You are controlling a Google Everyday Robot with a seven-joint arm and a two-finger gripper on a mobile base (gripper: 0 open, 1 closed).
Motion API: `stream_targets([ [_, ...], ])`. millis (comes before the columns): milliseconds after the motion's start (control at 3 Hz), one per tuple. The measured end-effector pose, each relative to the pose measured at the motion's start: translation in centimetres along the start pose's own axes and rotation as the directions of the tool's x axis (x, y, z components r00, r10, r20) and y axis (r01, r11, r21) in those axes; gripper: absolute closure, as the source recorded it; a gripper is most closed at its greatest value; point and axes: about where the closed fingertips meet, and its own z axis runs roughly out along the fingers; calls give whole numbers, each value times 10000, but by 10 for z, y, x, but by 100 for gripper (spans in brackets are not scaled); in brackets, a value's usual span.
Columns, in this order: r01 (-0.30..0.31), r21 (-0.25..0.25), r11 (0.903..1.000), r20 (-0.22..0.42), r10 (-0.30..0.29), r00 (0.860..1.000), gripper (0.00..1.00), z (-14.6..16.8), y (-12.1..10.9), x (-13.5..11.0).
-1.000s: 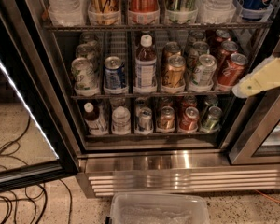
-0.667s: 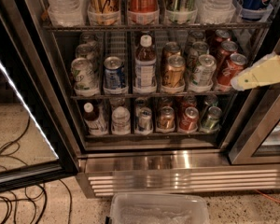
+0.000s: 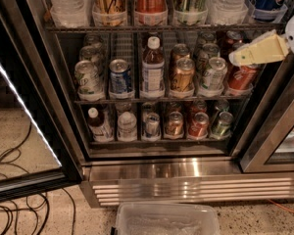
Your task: Pick pepsi can from top shelf of fridge
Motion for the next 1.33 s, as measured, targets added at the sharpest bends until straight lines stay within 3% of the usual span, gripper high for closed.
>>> stream_targets([
  [333,0,84,10000,119,-1,9999,0,0,-2,-3],
  [667,-431,-23,9991,160,432,9989,0,7,0,6],
  [1000,-1213,214,9924,611,1198,9909,0,15,-2,16],
  [1333,-1915,838,9779,1481,1778,9729,19,14,-17,14],
])
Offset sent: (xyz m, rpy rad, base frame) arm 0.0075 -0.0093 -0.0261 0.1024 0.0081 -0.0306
